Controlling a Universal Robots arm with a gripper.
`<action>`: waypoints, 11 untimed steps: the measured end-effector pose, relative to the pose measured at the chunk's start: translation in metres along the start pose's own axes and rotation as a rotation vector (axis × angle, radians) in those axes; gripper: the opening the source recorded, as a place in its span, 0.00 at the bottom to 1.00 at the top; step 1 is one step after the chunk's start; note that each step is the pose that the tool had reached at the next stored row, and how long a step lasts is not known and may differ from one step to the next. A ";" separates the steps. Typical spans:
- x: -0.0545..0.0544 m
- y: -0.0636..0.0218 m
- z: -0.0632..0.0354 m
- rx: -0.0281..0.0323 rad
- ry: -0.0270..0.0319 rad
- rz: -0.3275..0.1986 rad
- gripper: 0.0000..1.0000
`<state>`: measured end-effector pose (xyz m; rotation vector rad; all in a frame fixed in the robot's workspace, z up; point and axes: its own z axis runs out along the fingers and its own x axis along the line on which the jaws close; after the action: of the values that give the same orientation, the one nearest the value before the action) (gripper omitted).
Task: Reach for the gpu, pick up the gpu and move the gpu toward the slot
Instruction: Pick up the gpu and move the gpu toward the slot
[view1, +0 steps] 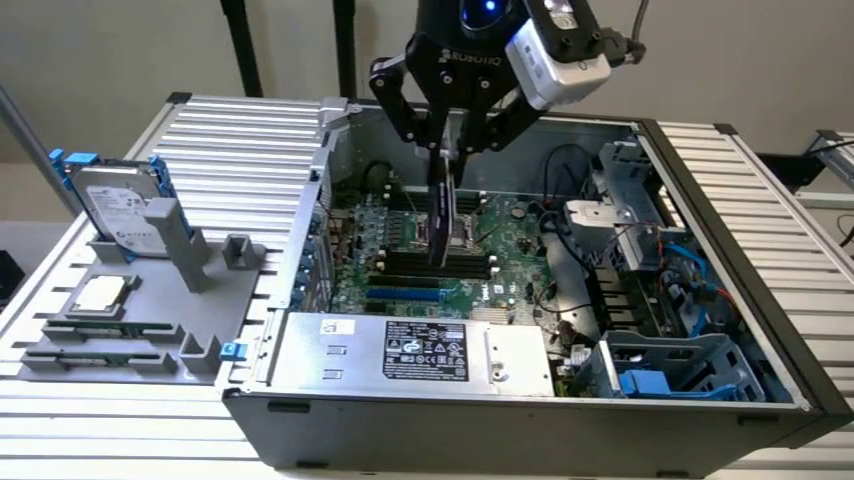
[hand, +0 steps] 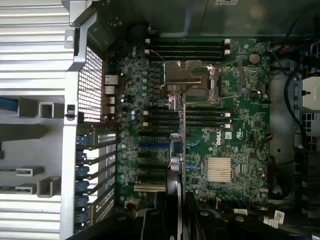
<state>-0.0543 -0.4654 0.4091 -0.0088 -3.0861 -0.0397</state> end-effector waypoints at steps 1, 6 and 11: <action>-0.004 0.0003 0.0005 0.0000 0.0000 0.000 0.26; -0.026 0.0012 0.0009 0.0002 0.0002 0.000 0.26; -0.027 0.0012 0.0009 0.0000 0.0002 -0.001 0.26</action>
<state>-0.0277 -0.4644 0.4068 -0.0076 -3.0859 -0.0397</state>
